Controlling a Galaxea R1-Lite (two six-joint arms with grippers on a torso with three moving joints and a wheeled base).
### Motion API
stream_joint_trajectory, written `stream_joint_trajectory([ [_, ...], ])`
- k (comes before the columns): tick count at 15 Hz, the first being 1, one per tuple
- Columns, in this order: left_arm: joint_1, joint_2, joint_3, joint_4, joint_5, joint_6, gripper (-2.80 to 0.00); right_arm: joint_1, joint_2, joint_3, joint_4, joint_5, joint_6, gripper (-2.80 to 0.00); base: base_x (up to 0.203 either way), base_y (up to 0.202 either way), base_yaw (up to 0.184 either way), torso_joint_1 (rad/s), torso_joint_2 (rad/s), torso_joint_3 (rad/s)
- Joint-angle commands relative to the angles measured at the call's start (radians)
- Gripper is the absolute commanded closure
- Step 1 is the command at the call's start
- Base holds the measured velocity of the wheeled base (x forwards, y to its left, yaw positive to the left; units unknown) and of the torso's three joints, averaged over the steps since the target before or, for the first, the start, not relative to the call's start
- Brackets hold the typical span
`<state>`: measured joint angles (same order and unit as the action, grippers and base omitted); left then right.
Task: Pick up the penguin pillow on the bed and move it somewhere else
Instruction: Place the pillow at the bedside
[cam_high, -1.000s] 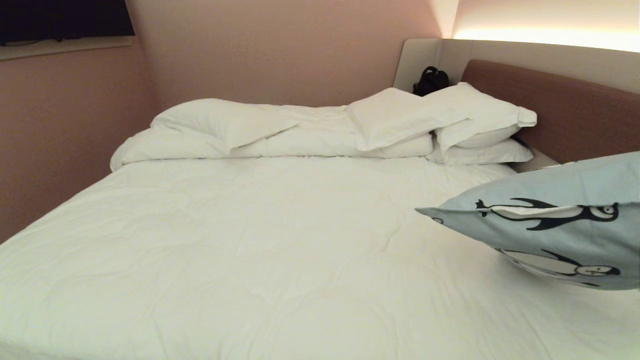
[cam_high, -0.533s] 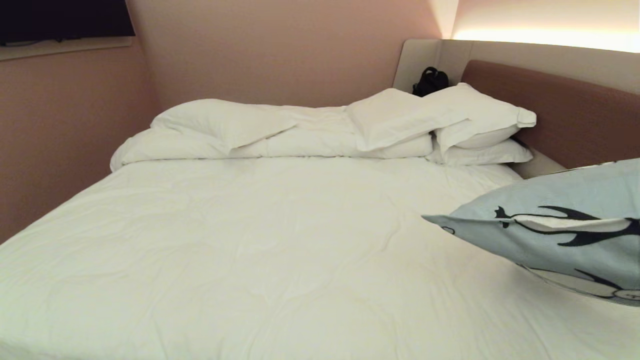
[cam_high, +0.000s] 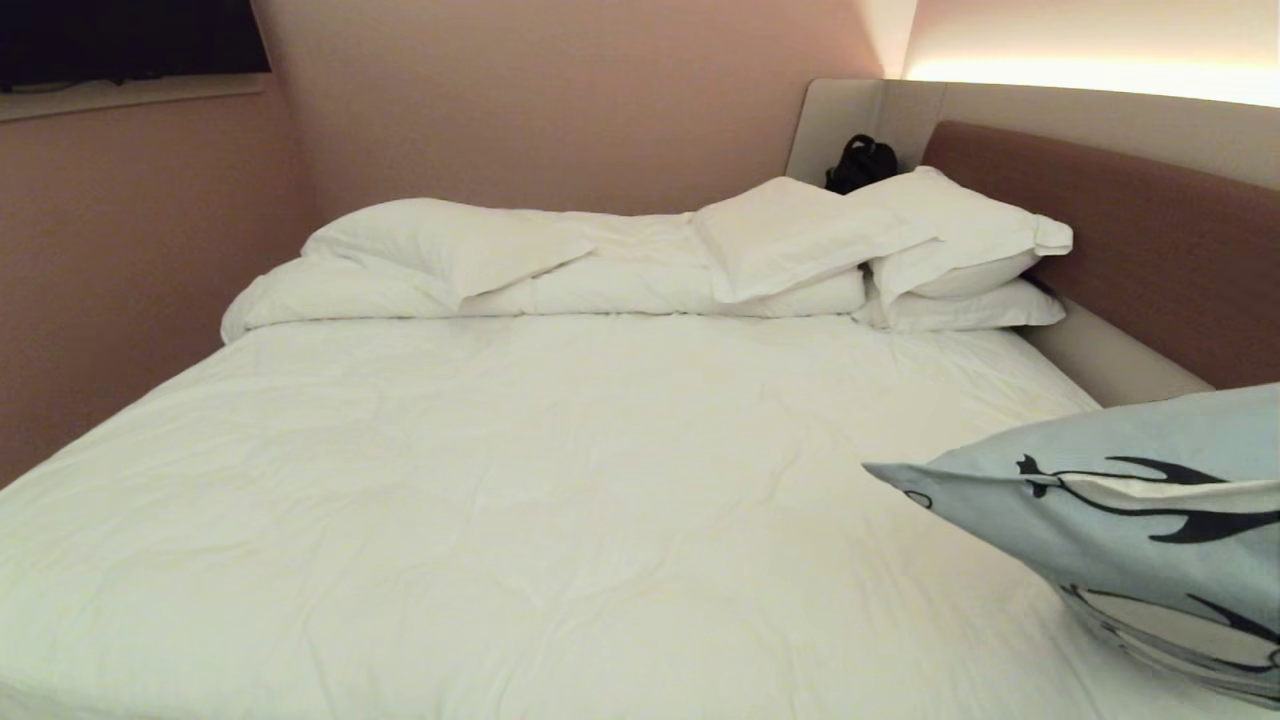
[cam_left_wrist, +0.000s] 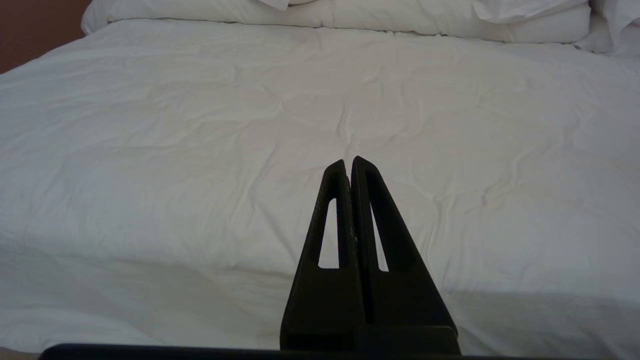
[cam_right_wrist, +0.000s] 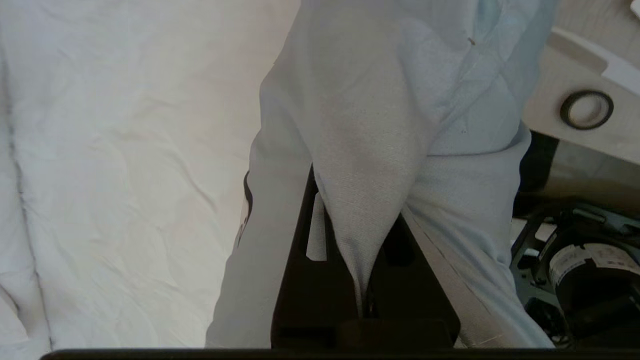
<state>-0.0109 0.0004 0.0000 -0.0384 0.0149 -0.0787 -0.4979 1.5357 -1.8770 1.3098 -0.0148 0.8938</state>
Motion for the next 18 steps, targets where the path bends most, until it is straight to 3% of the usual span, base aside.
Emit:
stream_joint_trajectory([
  [1,0.000,0.000,0.000,0.000,0.000,-0.001,0.00,-0.006,0.087,0.004,-0.043,0.016,0.005,0.00,0.000,0.000,0.000,0.000,0.00,0.000],
  [7,0.000,0.000,0.000,0.000,0.000,0.000,0.00,-0.022,0.327,-0.042,-0.261,0.017,0.004,0.00,0.000,0.000,0.000,0.000,0.00,0.000],
  [9,0.000,0.000,0.000,0.000,0.000,-0.001,0.00,-0.023,0.385,-0.049,-0.400,0.016,0.000,0.00,0.000,0.000,0.000,0.000,0.00,0.000],
  [18,0.000,0.000,0.000,-0.001,0.000,-0.001,0.00,-0.066,0.524,-0.051,-0.708,0.006,-0.051,0.00,0.000,0.000,0.000,0.000,0.00,0.000],
])
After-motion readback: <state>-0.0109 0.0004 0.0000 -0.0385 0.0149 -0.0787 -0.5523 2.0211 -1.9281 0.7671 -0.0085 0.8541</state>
